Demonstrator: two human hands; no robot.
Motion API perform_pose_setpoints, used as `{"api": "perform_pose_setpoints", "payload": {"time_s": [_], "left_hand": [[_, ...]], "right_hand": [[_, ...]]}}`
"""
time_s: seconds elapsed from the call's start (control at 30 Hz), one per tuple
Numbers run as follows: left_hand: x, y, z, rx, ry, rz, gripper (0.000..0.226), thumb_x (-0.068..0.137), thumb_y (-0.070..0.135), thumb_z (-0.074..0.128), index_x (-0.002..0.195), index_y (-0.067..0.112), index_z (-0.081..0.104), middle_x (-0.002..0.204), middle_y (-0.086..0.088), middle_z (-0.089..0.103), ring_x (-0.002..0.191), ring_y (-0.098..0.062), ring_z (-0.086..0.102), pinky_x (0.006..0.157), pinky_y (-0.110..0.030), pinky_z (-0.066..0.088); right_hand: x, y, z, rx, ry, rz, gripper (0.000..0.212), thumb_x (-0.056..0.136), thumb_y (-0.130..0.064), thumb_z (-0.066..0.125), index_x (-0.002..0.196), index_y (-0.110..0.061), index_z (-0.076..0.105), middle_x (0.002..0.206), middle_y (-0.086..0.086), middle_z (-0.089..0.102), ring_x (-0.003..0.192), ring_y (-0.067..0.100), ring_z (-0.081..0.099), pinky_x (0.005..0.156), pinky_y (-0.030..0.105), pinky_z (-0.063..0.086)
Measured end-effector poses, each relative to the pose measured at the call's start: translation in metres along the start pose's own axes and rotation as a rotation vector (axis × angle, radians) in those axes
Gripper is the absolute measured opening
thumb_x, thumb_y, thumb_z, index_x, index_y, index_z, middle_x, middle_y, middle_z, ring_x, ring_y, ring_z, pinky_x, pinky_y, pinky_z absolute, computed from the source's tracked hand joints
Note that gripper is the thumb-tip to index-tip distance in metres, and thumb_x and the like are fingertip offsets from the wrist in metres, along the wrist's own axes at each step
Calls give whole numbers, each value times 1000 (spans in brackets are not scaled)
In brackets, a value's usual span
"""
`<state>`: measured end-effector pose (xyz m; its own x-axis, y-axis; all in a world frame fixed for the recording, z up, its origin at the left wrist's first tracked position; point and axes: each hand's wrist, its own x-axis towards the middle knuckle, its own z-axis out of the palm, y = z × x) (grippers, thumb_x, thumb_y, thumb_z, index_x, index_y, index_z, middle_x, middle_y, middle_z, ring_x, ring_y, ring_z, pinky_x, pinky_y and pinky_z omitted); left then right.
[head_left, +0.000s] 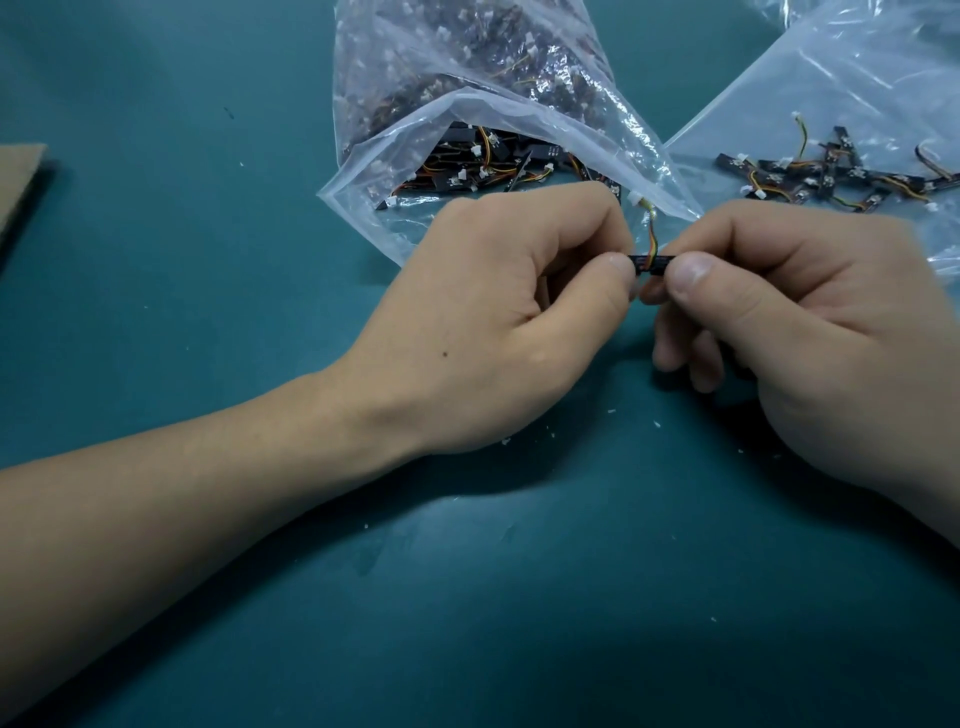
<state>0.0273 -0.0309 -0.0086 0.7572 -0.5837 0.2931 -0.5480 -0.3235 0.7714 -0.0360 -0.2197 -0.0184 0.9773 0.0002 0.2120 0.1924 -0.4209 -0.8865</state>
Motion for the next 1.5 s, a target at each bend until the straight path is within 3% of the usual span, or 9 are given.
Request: {"api": "perform_pose_setpoints", "payload": {"time_s": [0.3,0.47,0.6,0.83,1.1,1.5], "left_hand": [[1,-1,0,17,4,0,17,93,12,56,80,10,67,58,0,56,55,-12,50,54,-20,36],[1,-1,0,2,12,-3,17,93,9,56,80,10,65,58,0,56,53,-11,48,53,-20,35],[1,-1,0,12,15,-4,17,95,10,57,82,10,67,58,0,56,54,-13,50,53,-20,36],[1,-2,1,26,3,-11,16,94,13,56,82,12,67,59,1,57,55,-15,51,54,-23,37],[1,-2,0,24,-16,-4,17,94,15,57,83,14,70,59,0,57,57,-15,51,54,-24,38],[1,-2,0,48,-10,-6,17,93,15,56,82,14,68,59,1,57,58,-16,55,55,-31,43]], "right_hand": [[1,2,0,-27,-17,-2,24,96,-38,54,90,-21,69,68,0,71,50,21,59,49,33,47],[0,1,-1,-32,-4,-15,21,98,-35,56,93,-21,72,68,0,70,50,19,59,49,29,47],[0,2,0,-36,-2,-12,22,96,-36,56,92,-21,70,68,0,71,50,20,59,47,34,48],[0,1,-1,-55,4,-9,21,96,-36,56,92,-23,72,67,-1,70,50,19,61,49,28,47],[0,1,-1,-63,-6,-4,22,93,-34,55,87,-20,70,67,-1,70,49,20,59,45,37,47],[-1,-1,-1,-83,-15,-8,22,93,-37,54,86,-21,69,68,-3,71,49,20,58,46,36,47]]}}
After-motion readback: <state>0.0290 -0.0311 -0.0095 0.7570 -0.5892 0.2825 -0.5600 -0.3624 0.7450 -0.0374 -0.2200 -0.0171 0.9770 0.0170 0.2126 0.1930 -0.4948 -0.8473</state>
